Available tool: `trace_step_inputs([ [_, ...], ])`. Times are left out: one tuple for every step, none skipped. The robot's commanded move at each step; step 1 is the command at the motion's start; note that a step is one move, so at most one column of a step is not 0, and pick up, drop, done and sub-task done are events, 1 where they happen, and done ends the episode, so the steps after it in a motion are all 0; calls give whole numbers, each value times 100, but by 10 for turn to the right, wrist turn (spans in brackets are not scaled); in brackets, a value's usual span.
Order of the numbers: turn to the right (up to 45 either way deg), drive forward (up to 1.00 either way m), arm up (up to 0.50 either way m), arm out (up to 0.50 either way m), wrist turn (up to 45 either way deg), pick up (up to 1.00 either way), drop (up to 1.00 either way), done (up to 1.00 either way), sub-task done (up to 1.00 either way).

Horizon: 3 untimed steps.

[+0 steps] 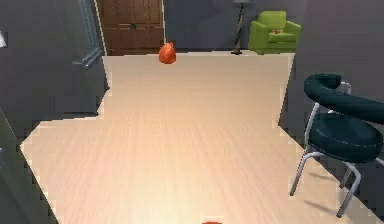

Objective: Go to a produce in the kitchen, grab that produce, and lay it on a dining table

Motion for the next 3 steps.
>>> trace_step_inputs([
  [0, 100, 0, 0, 0, 0, 0, 0, 0],
  [0, 40, 0, 0, 0, 0, 0, 0, 0],
  [270, 0, 0, 0, 0, 0, 0, 0, 0],
])
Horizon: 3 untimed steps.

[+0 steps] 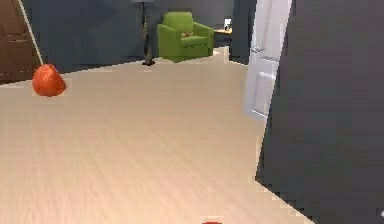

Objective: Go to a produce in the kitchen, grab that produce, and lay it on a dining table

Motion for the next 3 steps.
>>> trace_step_inputs([
  [0, 100, 0, 0, 0, 0, 0, 0, 0],
  [30, 0, 0, 0, 0, 0, 0, 0, 0],
  [0, 40, 0, 0, 0, 0, 0, 0, 0],
])
